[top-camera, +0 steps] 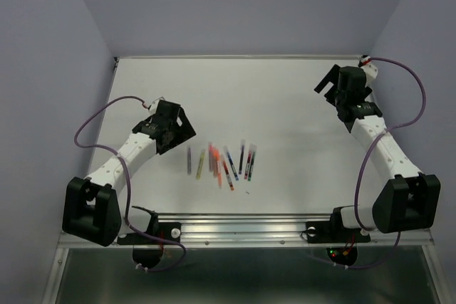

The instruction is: Open the pen caps

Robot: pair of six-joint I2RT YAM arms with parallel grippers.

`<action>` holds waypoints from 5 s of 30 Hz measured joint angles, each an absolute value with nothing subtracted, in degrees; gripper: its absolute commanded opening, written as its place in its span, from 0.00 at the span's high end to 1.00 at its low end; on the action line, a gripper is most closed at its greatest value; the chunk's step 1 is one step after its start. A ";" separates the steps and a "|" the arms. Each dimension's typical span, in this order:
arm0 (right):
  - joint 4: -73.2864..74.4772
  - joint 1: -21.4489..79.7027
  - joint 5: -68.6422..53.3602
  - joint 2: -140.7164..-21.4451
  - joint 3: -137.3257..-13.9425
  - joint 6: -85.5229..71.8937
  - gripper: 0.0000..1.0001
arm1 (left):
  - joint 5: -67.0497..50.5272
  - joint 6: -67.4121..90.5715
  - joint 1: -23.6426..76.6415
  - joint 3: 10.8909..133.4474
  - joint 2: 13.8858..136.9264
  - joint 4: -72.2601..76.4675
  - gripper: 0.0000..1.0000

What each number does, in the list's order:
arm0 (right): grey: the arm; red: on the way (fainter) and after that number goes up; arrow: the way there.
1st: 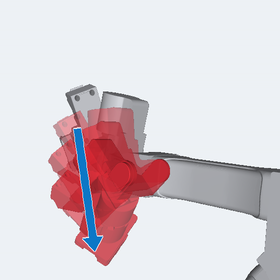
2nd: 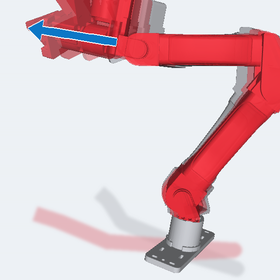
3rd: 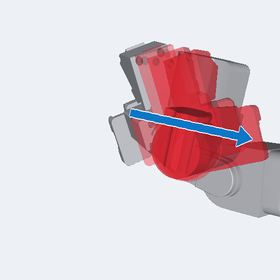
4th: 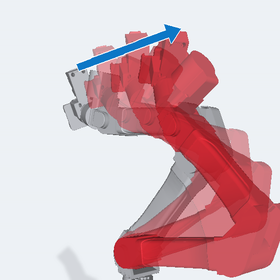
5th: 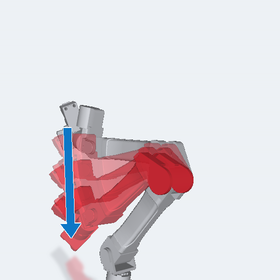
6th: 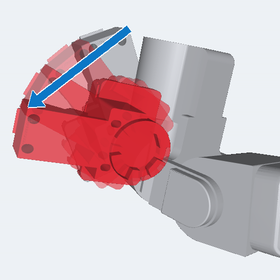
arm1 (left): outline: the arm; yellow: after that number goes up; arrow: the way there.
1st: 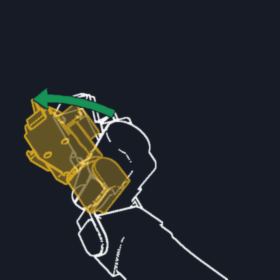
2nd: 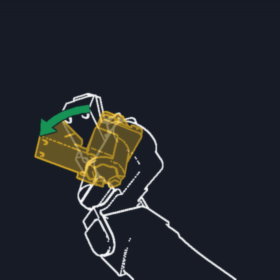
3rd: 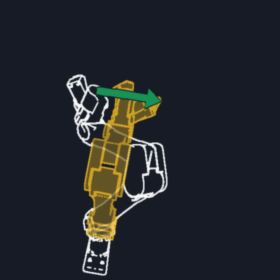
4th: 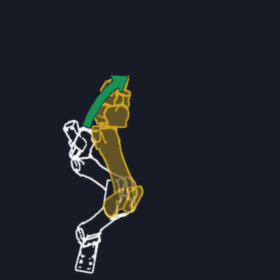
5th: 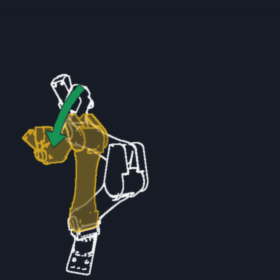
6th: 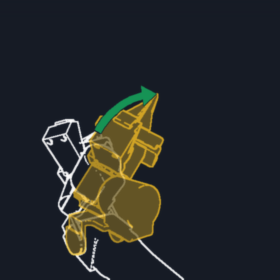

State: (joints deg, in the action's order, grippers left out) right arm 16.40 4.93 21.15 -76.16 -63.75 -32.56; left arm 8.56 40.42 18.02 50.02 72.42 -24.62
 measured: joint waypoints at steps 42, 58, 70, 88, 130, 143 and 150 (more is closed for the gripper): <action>15.94 4.93 22.72 -80.95 -63.13 -28.25 0.00 | 7.60 38.74 25.04 45.69 86.35 -26.00 0.74; 15.18 4.93 11.31 -80.93 -63.11 -24.01 0.00 | 13.65 34.52 25.19 51.64 87.79 -25.54 1.00; -15.92 5.17 -41.54 -75.88 -53.60 -31.77 0.00 | -12.49 18.02 30.96 54.89 67.55 1.65 1.00; -27.46 15.68 -50.19 -76.88 -55.11 -36.69 0.34 | -27.16 17.56 38.61 54.89 75.20 14.04 1.00; -22.06 18.48 -47.09 -81.25 -57.74 -35.64 0.99 | -26.68 21.76 39.11 55.35 78.61 17.87 1.00; -15.27 18.98 -43.05 -83.64 -60.90 -38.72 0.99 | -21.28 26.24 40.12 46.78 75.16 27.29 1.00; -11.51 17.26 -42.89 -88.88 -68.77 -39.42 0.99 | -19.99 29.58 40.77 41.60 72.18 29.89 1.00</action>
State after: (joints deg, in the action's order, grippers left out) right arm -11.51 17.26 -42.89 -88.88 -68.77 -39.42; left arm -19.99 29.58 40.77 41.60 72.18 29.89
